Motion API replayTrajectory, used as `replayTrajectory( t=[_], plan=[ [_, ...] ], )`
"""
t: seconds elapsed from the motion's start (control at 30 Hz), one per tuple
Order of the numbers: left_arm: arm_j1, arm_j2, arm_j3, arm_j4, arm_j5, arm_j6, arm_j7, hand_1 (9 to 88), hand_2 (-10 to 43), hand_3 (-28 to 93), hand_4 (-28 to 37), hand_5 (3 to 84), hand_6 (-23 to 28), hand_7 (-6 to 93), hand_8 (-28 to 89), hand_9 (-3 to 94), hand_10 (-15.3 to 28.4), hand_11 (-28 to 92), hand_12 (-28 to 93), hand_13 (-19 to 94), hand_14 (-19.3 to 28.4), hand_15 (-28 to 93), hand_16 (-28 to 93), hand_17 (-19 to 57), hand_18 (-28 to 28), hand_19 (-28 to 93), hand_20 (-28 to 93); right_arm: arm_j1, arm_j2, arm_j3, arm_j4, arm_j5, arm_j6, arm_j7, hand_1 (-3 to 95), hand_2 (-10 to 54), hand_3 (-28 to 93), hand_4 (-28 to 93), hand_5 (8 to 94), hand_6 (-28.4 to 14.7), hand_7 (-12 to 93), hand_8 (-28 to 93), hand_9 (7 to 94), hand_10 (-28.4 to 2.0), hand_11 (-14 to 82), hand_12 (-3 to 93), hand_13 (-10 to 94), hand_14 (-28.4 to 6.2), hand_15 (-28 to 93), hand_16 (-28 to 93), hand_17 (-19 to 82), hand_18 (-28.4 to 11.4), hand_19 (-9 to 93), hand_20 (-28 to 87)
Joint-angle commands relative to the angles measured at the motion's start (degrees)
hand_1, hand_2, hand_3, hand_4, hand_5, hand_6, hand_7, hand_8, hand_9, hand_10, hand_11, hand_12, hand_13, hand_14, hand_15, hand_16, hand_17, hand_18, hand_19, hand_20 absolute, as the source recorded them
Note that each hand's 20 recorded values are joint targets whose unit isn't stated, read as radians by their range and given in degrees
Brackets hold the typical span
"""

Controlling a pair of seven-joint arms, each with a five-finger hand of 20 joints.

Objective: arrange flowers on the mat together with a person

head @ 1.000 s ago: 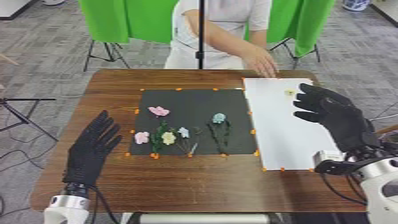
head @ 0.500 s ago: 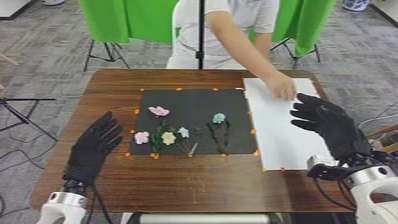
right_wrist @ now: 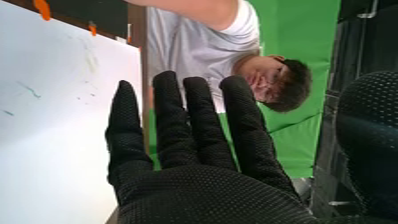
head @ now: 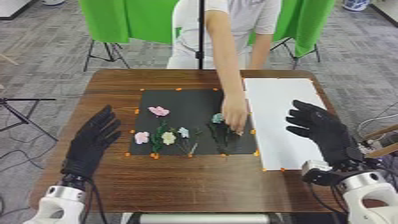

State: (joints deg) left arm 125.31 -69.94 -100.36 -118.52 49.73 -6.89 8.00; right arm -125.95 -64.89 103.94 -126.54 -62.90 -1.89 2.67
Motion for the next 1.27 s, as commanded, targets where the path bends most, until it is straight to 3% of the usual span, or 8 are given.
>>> replayTrajectory(
  t=[0.03,0.17,0.43,0.73,1.0,1.1,1.17,1.27],
  plan=[
    [0.88,-1.15,0.92,-0.18,0.22,-1.46,-0.69,24.7,-3.9,69,-25.6,28.4,2.8,14.4,-8,20.2,10.0,12,19,17,12.1,13,7,-11.9,21.0,39,10,0.82,0.11,0.03,0.48,-0.5,-0.73,-0.01,14.8,-0.3,84,-25,36.1,-5.7,19,-10,33.9,-15.3,14.0,23.9,29,-13.1,20,28,4,-22.7,45,26],
    [0.45,-1.6,0.85,0.21,0.24,-2.3,-1.93,24.8,-3.7,69,-25.7,28.3,2.9,14.4,-8,20.1,9.9,12,19,17,12.1,13,7,-11.9,21.0,39,10,-0.89,-0.5,0.77,-0.42,-0.78,-0.34,0.21,14.8,-0.3,84,-25,36.0,-5.7,19,-10,33.8,-15.3,13.9,23.9,29,-13.1,20,27,4,-22.8,45,26],
    [1.34,-2.02,-0.16,-0.15,-0.23,-0.16,0.09,24.8,-3.3,69,-25.5,28.3,2.9,14.2,-8,20.3,10.0,12,19,17,12.3,13,7,-12.0,21.1,39,10,2.04,0.22,-0.46,0.5,-2.41,-1.25,-0.09,14.8,-0.2,84,-25,36.0,-5.6,19,-10,33.8,-15.4,13.8,24.0,29,-13.1,20,27,4,-22.9,45,26],
    [1.69,-3.14,-2.07,0.01,-0.46,-4.02,-4.04,24.7,-3.2,69,-25.5,24.6,1.3,14.5,-8,19.4,9.7,11,19,17,12.4,14,7,-12.2,21.8,39,9,1.46,0.07,-1.06,-0.2,-2.69,-1.88,0.11,14.6,-0.1,84,-25,35.7,-5.6,18,-10,33.6,-15.3,13.5,24.0,29,-13.2,19,27,4,-22.8,44,26],
    [1.35,-1.44,-1.38,0.49,-3.0,-2.58,-1.48,23.6,-3.9,68,-27.9,23.6,1.1,14.1,-8,18.5,9.4,11,20,16,12.4,12,7,-12.5,22.6,39,9,7.2,0.25,-4.97,2.76,-3.83,-2.93,-0.75,14.6,0.0,83,-25,35.7,-5.6,18,-10,33.6,-15.5,13.3,24.0,30,-13.2,19,27,4,-22.8,45,26],
    [0.42,-2.28,0.41,1.46,-2.42,-2.72,-2.33,24.2,-4.1,69,-27.9,23.6,1.1,14.1,-8,18.6,9.4,10,20,17,12.3,13,7,-12.4,22.3,39,9,6.75,-0.05,-4.32,2.37,-2.97,-3.19,-0.39,14.6,-0.1,83,-25,35.5,-5.6,18,-10,33.6,-15.3,13.2,24.0,30,-13.2,19,27,4,-22.8,45,26],
    [-0.52,-2.87,0.54,1.97,-1.16,-5.84,-4.03,24.5,-4.1,69,-27.6,23.7,1.1,14.1,-8,18.6,9.4,10,20,17,12.3,14,7,-12.3,21.9,39,9,6.38,0.1,-4.15,2.13,-3.26,-2.88,-0.57,14.5,-0.1,83,-25,35.6,-5.6,18,-10,33.6,-15.2,13.2,24.0,30,-13.2,19,27,4,-22.8,45,26],
    [-0.64,-2.09,1.82,1.97,-1.82,-3.94,-3.37,24.7,-3.9,68,-27.2,23.2,1.0,14.1,-8,18.1,9.3,10,20,16,12.0,13,7,-12.5,21.5,39,9,4.9,-0.84,-3.56,1.66,-3.46,-3.01,-0.01,14.6,-0.1,83,-25,35.6,-5.6,18,-10,33.6,-15.2,13.3,24.0,30,-13.2,19,27,4,-22.8,45,26]
  ],
)
